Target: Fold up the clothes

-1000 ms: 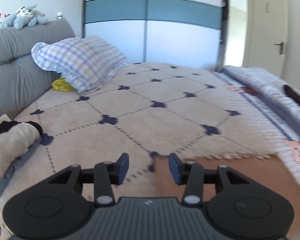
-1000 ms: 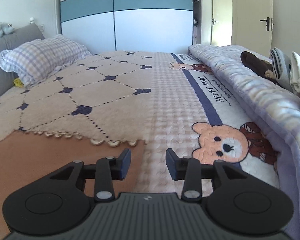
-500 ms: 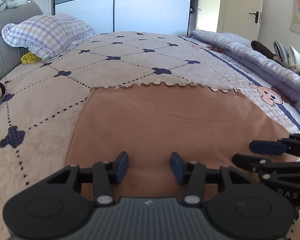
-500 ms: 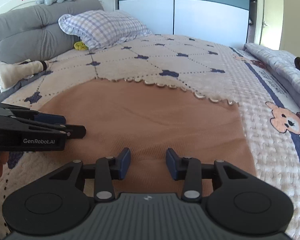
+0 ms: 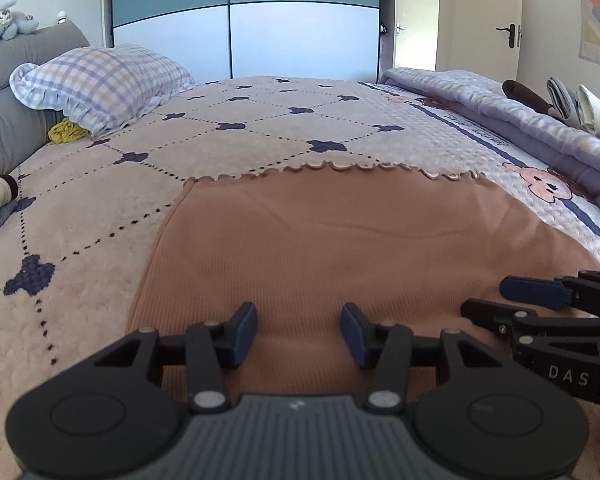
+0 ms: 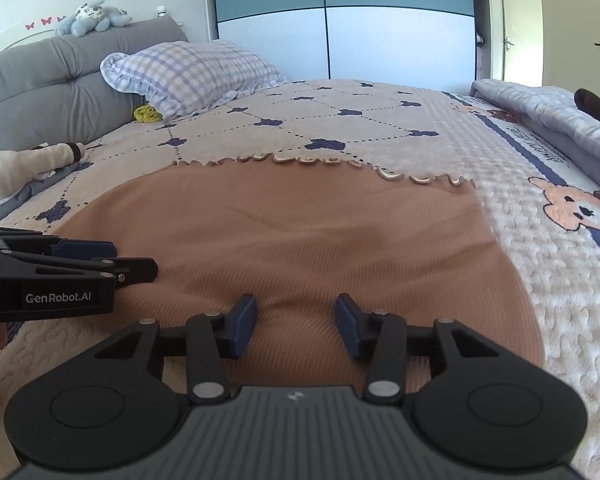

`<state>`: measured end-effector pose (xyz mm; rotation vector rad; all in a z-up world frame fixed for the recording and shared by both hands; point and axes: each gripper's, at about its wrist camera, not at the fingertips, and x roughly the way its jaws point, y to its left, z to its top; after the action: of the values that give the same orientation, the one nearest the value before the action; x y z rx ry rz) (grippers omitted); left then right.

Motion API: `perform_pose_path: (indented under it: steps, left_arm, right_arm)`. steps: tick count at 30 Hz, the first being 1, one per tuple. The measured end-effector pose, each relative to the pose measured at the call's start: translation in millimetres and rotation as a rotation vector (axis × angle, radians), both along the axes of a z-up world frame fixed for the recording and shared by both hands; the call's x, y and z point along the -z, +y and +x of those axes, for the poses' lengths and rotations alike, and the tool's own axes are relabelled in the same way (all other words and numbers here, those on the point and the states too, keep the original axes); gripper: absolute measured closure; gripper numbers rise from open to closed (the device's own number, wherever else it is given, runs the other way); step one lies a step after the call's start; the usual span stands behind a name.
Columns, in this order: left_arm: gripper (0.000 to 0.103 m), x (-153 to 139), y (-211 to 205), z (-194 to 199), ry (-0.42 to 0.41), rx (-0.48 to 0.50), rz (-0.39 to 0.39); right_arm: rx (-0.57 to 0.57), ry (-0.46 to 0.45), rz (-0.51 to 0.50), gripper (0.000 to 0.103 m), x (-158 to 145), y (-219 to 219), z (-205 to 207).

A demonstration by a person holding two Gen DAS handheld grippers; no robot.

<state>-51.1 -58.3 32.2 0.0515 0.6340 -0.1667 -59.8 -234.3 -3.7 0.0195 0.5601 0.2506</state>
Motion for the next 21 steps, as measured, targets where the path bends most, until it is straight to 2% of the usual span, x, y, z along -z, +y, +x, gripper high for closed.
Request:
perform_pose_path:
  steps: [10,14,17,21]
  left_arm:
    - [0.053,-0.8,0.2,-4.8,-0.022,-0.012,-0.01]
    - [0.053,-3.8,17.6,-7.2,-0.006,-0.026,-0.1]
    - [0.057,-10.1,26.9,-14.9,-0.022,-0.052,-0.129]
    - [0.05,-13.3,38.3,-24.5,-0.042,-0.11,-0.128]
  right_arm:
    - [0.012,-0.04,0.009,0.056,2.4,-0.7,-6.2]
    - [0.027,-0.055,0.034,0.056,1.4,-9.6,-10.8]
    - [0.083,-0.077,0.033,0.056,-1.2,-21.3,-15.9]
    - [0.161,-0.086,0.07,0.061,-1.0,-49.4,-21.4]
